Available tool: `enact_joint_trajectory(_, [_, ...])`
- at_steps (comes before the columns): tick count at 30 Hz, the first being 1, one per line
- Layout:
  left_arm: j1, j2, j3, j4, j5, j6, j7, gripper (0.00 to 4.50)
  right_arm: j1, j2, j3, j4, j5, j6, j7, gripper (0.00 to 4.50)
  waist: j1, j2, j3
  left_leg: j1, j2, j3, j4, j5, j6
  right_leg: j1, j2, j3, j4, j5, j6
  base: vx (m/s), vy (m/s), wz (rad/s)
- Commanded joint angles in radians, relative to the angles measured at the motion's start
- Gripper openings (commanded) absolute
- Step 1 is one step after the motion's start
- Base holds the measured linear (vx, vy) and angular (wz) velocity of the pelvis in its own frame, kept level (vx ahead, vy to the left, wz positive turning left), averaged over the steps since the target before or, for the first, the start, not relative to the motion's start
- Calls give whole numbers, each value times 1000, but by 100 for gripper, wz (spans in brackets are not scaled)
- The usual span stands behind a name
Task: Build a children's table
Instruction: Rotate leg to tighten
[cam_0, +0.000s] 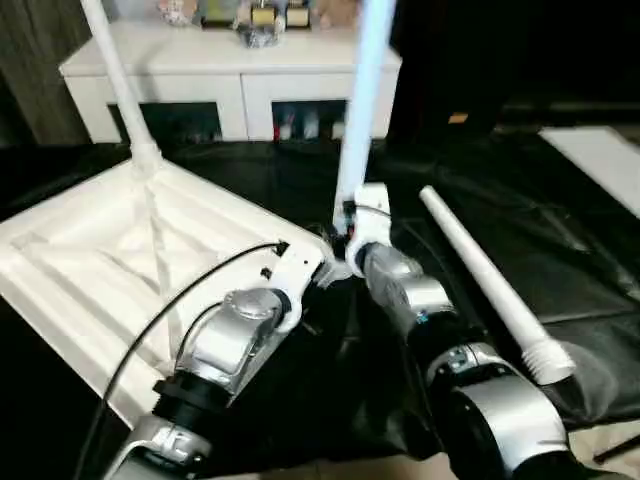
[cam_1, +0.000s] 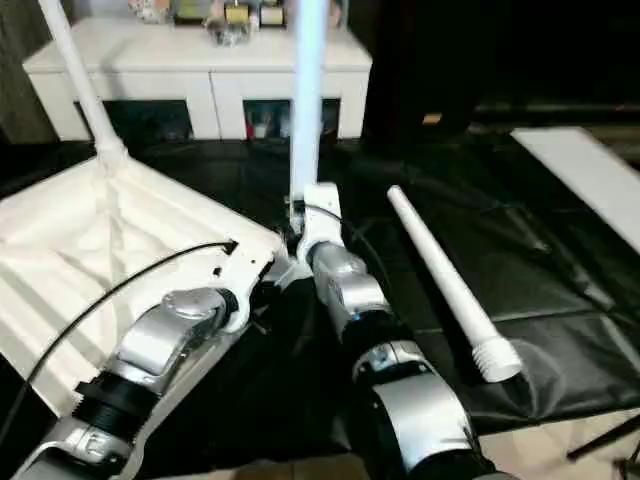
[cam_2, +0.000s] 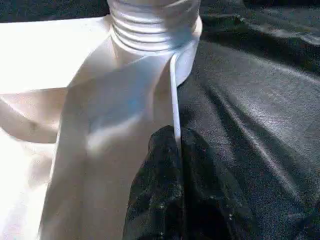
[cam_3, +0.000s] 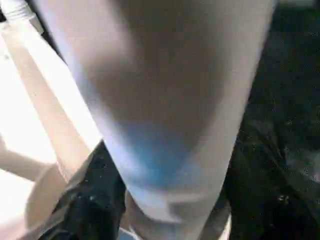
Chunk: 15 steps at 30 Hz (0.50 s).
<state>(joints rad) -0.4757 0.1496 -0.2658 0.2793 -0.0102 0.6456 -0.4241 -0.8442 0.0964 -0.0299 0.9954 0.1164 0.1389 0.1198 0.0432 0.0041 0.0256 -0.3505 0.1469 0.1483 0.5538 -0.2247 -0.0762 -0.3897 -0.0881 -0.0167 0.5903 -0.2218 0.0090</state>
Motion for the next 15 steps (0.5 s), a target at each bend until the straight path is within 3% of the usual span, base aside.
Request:
enact_joint_trajectory(1, [22, 15, -26, 26, -2, -25, -39, 0, 14, 7, 13, 21, 15, 40, 34, 304, 6, -2, -28, 0, 65, -6, -78, -239, 31, 16, -44, 30, -81, -180, -158, 0, 0, 0])
enact_joint_trajectory(2, [29, 41, -32, 1, -2, -31, -67, 0, 8, -10, 13, -20, 17, 54, 67, 310, 3, -3, -22, -7, 64, -3, -81, -318, 28, 13, -48, 30, -88, -309, -159, 0, 0, 0])
enact_joint_trajectory(3, [33, 57, -39, -13, -1, -49, -89, 0, 12, -20, 15, -49, 18, 64, 90, 319, 4, 0, -26, -9, 66, -4, -82, -327, 20, 16, -51, 30, -88, -349, -151, 0, 0, 0])
enact_joint_trajectory(4, [36, 66, -44, -21, -1, -62, -103, 0, 15, -25, 16, -66, 18, 69, 105, 332, 9, 1, -39, -7, 67, -1, -75, -264, 15, 18, -51, 34, -83, -285, -145, 0, 0, 0])
enact_joint_trajectory(5, [42, 82, -51, -38, -1, -71, -126, 0, 29, -38, 23, -110, 25, 85, 140, 332, 12, 4, -42, -11, 67, 6, -68, -163, 27, 19, -44, 31, -70, -130, -163, 0, 0, 0])
enact_joint_trajectory(7, [56, 107, -57, -73, -13, -64, -166, 0, 60, -65, 42, -189, 33, 116, 205, 361, 18, 8, -43, -21, 68, 15, -60, -70, 43, 27, -37, 25, -55, 25, -191, 0, 0, 0])
enact_joint_trajectory(8, [56, 107, -57, -73, -13, -64, -166, 0, 60, -65, 42, -189, 33, 116, 205, 361, 23, 8, -47, -19, 66, 19, -52, -34, 48, 31, -36, 25, -46, 112, -204, 0, 0, 0])
enact_joint_trajectory(9, [59, 115, -60, -80, -13, -64, -175, 0, 70, -74, 52, -209, 32, 122, 223, 369, 23, 8, -47, -19, 66, 19, -52, -34, 48, 31, -36, 25, -46, 112, -204, 0, 0, 0])
enact_joint_trajectory(11, [73, 145, -61, -107, -19, -59, -210, 0, 119, -118, 96, -305, 28, 146, 317, 388, 28, 11, -48, -15, 66, 22, -47, -12, 54, 32, -28, 20, -39, 207, -222, 0, 0, 0])
enact_joint_trajectory(15, [93, 192, -71, -130, -32, -98, -274, 0, 193, -186, 140, -436, 40, 160, 450, 431, 28, 12, -46, -14, 65, 22, -47, -31, 52, 35, -28, 19, -39, 194, -231, 0, 0, 0])
